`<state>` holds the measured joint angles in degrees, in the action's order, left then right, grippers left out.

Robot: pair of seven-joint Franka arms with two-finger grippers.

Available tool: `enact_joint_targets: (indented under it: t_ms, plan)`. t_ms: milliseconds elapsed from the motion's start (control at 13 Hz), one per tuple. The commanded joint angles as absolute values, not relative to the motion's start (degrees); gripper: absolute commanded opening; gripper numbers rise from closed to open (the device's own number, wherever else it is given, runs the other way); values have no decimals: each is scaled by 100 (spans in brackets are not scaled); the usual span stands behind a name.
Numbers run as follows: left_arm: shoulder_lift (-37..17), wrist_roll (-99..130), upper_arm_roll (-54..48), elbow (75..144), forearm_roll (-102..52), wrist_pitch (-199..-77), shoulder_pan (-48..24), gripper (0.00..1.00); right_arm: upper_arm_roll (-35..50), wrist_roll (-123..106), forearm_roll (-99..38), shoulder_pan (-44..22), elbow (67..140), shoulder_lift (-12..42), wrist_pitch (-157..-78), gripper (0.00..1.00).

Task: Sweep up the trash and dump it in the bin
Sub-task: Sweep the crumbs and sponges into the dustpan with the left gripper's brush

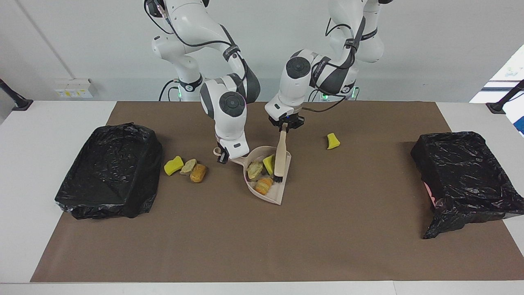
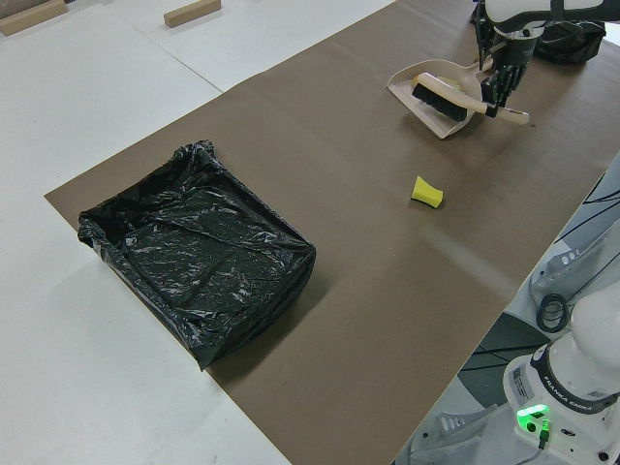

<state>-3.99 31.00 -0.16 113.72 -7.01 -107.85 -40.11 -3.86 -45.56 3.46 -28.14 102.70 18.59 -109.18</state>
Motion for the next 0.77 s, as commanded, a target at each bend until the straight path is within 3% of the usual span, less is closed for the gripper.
enact_joint_targets:
  t_ms: [0, 308, 694]
  plan:
    - [-212, 3978, -9, 11460, -405, -10425, -4008, 0, -352, -4412, 387, -2786, 10230, 1898, -10969, 0]
    - [131, 4937, -9, 11583, -19, -9345, -4017, 0, -334, -4543, 299, -2795, 10344, 1829, -10925, 0]
    - [1009, 6633, -18, 12926, 53, -9220, -4017, 0, -141, -5692, 378, -2804, 10362, 1802, -10995, 0]
